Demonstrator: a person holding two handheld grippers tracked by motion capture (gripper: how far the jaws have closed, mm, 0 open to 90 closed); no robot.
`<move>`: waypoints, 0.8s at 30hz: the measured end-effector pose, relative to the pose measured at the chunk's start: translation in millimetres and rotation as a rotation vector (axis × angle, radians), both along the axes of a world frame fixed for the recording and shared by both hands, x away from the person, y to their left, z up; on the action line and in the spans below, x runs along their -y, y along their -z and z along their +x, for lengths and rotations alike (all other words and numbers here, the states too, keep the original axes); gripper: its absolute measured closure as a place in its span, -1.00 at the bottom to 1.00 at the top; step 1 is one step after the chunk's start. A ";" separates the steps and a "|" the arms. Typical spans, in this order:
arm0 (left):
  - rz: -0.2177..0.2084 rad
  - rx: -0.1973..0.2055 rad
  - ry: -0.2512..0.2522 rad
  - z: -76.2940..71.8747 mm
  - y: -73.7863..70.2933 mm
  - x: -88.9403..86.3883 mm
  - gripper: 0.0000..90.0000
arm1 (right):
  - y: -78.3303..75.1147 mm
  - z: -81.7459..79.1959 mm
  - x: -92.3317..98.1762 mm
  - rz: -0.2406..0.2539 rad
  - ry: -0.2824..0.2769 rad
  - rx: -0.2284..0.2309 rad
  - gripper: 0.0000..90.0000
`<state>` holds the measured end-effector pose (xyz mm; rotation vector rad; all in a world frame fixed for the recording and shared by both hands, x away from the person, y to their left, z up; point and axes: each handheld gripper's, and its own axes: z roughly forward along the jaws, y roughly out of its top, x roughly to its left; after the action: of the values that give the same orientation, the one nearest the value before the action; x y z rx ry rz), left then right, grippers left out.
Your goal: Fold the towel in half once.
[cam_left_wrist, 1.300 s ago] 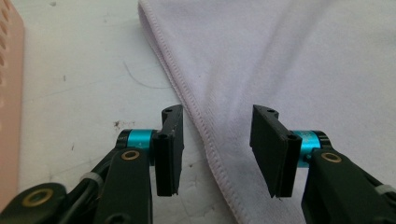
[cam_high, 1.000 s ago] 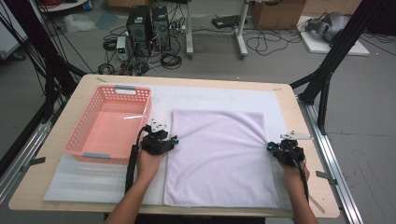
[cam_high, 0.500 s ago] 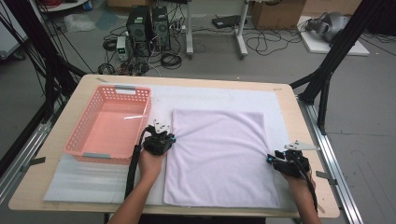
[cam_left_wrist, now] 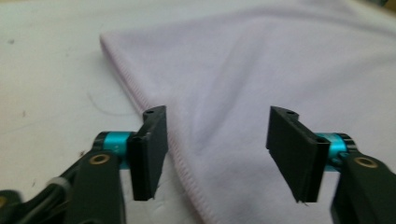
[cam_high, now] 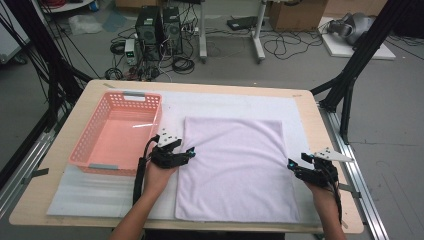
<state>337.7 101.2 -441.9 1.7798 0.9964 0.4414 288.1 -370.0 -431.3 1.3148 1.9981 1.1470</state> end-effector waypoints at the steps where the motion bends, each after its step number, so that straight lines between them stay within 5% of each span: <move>1: -0.034 0.002 0.008 -1.3 -0.4 -1.6 -0.34 | -1.4 -0.4 -0.6 -0.001 -0.012 0.010 -0.30; 7: -0.106 0.038 0.067 -5.8 -1.9 -5.6 -0.67 | -4.2 -0.3 1.4 0.000 -0.044 0.044 -0.55; 11: -0.119 0.047 0.115 -9.0 -3.4 -6.6 -0.64 | -6.7 -2.8 3.9 -0.015 -0.046 0.061 -0.59; 24: -0.115 0.037 0.132 -11.7 -1.2 -9.7 -0.58 | -9.6 -3.7 7.2 -0.009 -0.035 0.083 -0.60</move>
<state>326.0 110.9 -440.7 1.7161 0.8557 0.3270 284.4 -377.2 -421.8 1.2126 1.9714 1.1868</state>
